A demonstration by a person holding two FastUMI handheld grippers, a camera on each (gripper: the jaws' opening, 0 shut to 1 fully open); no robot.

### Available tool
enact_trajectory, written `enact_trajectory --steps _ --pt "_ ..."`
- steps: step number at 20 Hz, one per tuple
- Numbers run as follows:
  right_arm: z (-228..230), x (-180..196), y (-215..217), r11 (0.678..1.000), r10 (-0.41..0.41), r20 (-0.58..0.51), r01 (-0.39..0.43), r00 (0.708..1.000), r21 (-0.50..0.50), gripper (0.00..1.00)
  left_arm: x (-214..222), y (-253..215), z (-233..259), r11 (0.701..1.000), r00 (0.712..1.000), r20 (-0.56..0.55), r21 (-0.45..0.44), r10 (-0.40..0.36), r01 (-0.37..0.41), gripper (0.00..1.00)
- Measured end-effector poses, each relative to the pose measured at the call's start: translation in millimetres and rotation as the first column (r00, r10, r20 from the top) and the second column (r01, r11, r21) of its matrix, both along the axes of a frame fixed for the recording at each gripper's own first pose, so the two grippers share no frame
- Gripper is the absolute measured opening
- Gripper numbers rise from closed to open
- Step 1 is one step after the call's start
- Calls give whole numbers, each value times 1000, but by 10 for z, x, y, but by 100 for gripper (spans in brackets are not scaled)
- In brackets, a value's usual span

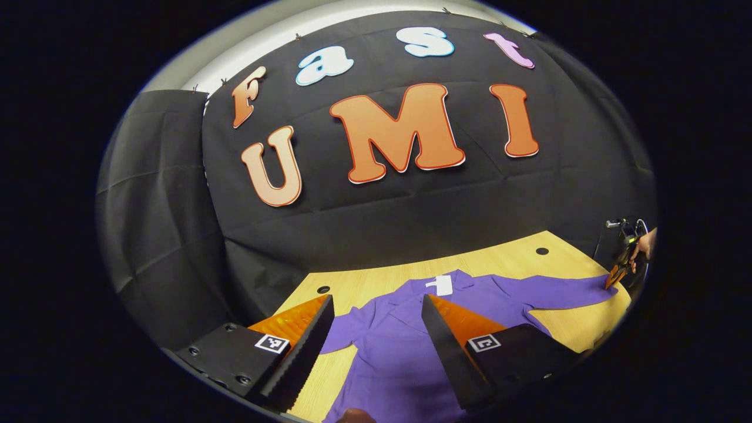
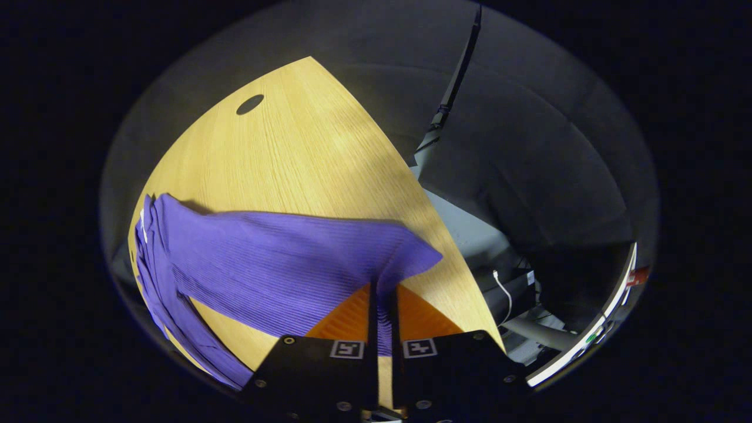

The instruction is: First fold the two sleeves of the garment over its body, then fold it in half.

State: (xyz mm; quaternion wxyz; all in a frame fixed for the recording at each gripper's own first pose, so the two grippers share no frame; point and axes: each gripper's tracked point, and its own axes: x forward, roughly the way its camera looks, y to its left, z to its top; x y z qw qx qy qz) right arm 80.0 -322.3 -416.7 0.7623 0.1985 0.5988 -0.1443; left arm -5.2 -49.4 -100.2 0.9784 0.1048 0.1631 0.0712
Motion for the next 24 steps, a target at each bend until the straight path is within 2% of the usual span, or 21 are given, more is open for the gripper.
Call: enact_trajectory --steps 3,8,13,20,24 --pt "154 0 56 1000 -9 36 9 999 23 4 -13 107 9 1000 1000 5 -5 6 -6 94" --pt "602 -7 272 1000 25 106 -24 994 -10 4 13 317 -78 999 1000 1 -45 -9 9 94" --pt "1150 25 673 999 53 186 -50 981 -18 4 136 636 -72 997 999 14 -73 -38 39 94" --pt "2024 216 1386 985 164 299 -138 940 -106 4 246 1207 -94 995 999 24 -84 -48 50 94" --pt "2413 287 1909 976 213 343 -182 915 -121 4 249 1516 -135 994 999 23 -98 -38 40 94"
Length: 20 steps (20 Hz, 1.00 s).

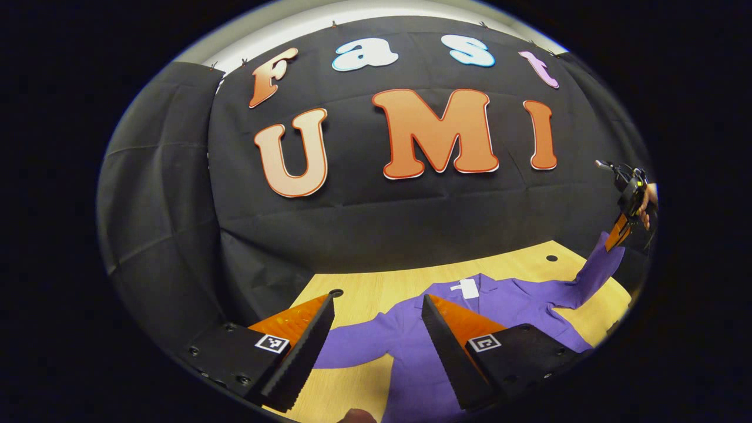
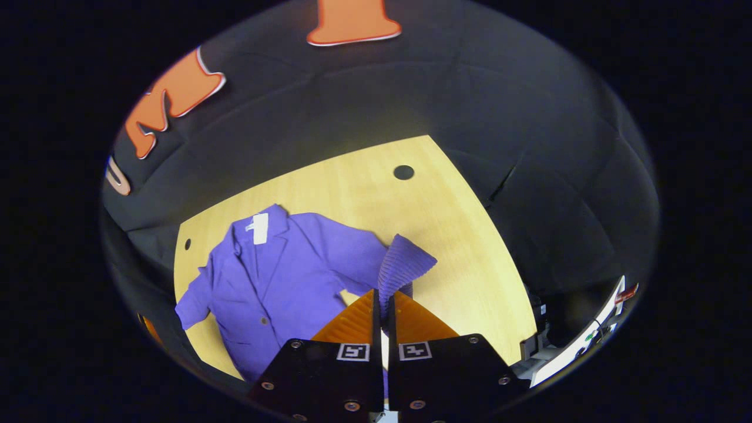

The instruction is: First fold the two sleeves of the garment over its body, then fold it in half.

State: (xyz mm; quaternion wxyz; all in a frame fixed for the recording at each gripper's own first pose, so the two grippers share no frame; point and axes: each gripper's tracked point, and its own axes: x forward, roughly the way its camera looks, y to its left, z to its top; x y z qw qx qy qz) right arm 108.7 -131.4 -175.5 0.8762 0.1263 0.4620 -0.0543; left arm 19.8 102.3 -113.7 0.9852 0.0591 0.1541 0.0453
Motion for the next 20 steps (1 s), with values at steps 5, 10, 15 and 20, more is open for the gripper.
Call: enact_trajectory --steps 5,10,15,20 --pt "313 94 660 996 90 48 -89 995 -24 4 -18 343 -70 1000 1000 -12 -18 20 -21 94" --pt "407 241 1411 980 196 61 -195 979 -31 4 -20 677 -122 998 998 -23 -21 50 -51 95" --pt "399 340 2226 953 301 65 -302 951 -2 4 -93 1029 -189 995 994 -37 -15 99 -99 94" --pt "288 369 3022 917 396 60 -398 916 29 4 -145 1341 -252 989 987 -56 -12 148 -149 94"
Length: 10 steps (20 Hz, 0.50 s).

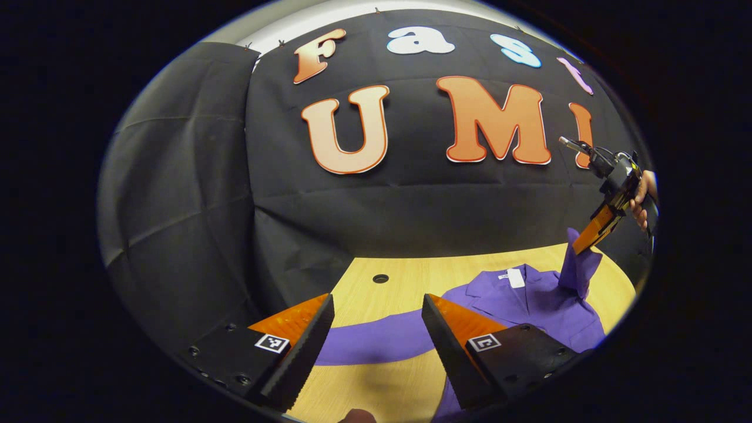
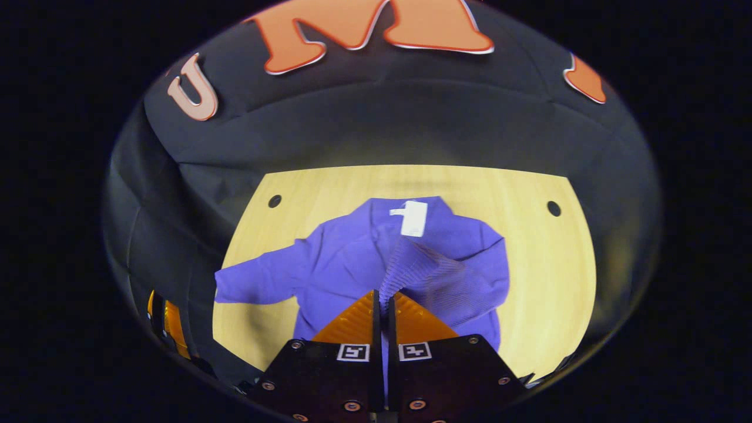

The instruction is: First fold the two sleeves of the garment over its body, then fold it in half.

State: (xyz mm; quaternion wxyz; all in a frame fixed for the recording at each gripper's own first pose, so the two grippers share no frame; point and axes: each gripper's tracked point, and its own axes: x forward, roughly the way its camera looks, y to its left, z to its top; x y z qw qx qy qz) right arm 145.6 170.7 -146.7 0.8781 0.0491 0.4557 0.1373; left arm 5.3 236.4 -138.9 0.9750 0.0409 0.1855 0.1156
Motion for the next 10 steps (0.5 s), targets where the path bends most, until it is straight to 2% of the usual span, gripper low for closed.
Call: enact_trajectory --steps 4,7,9,10 --pt "-154 29 515 999 48 -18 -48 999 19 3 -39 223 -54 999 999 -18 3 35 -35 95" --pt "-328 76 762 999 35 -28 -35 999 18 5 -86 379 -137 998 998 -30 3 62 -62 94" --pt "-405 74 921 999 38 -32 -37 999 29 6 -112 488 -200 997 996 -43 12 81 -80 95" --pt "-373 55 1056 997 54 -20 -52 998 63 11 -126 550 -224 996 995 -52 16 91 -90 95"
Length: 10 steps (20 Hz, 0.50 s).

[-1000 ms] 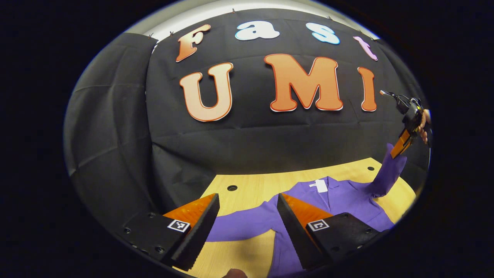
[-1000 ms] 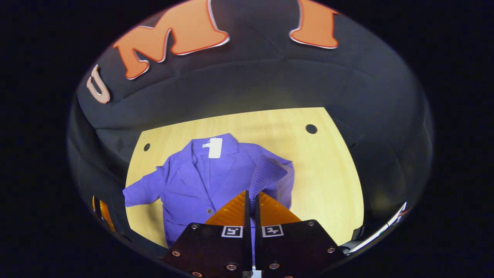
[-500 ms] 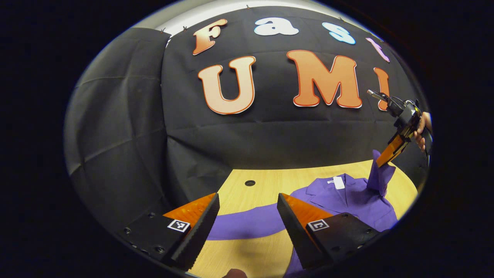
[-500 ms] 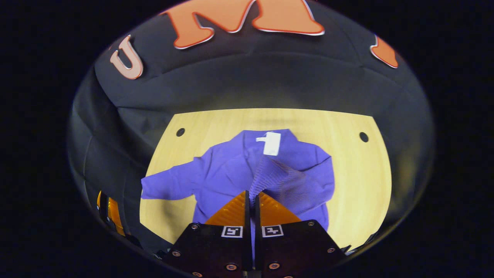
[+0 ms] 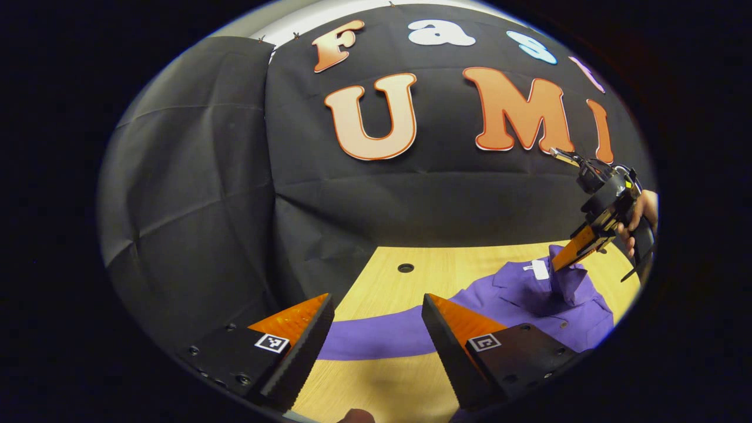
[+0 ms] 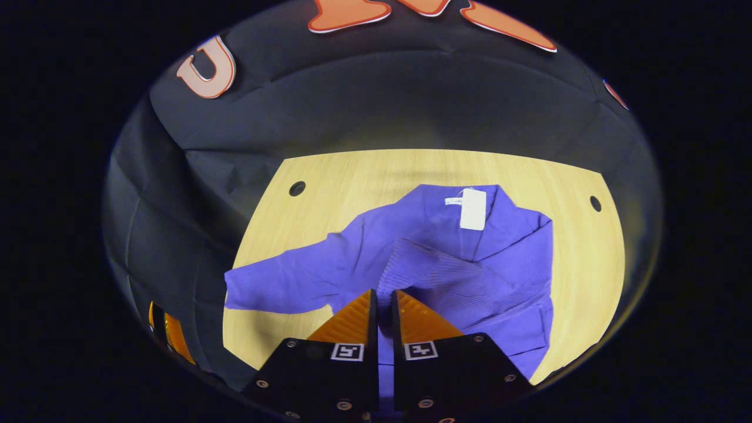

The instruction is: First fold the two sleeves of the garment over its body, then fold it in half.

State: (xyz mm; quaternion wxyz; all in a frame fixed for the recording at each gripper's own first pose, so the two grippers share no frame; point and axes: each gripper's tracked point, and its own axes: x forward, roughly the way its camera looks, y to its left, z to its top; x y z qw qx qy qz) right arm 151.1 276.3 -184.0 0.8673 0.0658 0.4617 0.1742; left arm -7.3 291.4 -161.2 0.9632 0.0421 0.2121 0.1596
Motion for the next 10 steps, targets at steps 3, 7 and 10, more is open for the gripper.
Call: enact_trajectory --steps 3,7,10 --pt "145 -62 249 995 49 47 -52 998 79 29 -4 166 -62 1000 999 -16 6 31 -31 95" --pt "467 -15 105 995 45 192 -61 980 77 71 44 354 -111 998 998 -37 4 56 -56 95" --pt "715 45 -166 998 4 317 -23 948 54 93 123 521 -259 996 994 -85 -43 73 -77 94"
